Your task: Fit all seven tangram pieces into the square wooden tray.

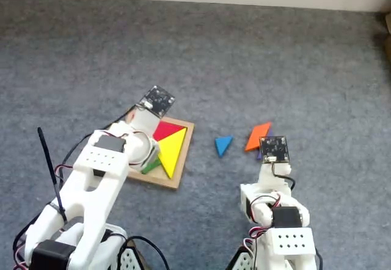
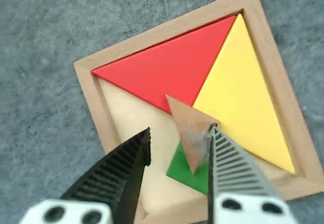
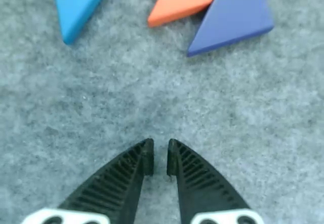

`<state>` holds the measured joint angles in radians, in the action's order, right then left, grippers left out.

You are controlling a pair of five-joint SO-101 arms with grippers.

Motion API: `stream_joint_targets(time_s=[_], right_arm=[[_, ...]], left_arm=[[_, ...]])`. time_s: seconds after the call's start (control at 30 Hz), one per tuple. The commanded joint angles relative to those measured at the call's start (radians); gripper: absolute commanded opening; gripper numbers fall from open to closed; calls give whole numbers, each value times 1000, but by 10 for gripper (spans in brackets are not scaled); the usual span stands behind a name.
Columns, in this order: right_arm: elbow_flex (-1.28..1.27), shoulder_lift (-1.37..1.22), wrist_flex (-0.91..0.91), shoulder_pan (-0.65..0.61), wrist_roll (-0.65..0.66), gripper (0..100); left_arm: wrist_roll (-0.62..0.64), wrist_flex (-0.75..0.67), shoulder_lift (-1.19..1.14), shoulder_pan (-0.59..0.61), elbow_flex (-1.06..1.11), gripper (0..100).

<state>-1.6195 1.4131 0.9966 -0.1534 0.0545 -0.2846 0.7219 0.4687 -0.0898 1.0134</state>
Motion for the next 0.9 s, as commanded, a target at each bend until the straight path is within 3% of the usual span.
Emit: stream_joint_targets(time_s=[0.0,0.23,0.5,0.67,0.77,0.87], right_arm=[[5,10,-16,15,2,63],[5,10,-16,15,5,63],[5,10,-16,15,8,63],[5,10,-16,15,8,63],[5,10,-16,15,8,63],[5,10,-16,15,9,63]], left_arm=[[-2,-54,-1,51,-25,184],[-78,-66,-2,67,-24,182],[-83,-86,-44,90,-28,182],[-63,-94,-104,62,-74,182],[35,-43,-99,58,-136,185],[48,8,-96,58,-191,185]])
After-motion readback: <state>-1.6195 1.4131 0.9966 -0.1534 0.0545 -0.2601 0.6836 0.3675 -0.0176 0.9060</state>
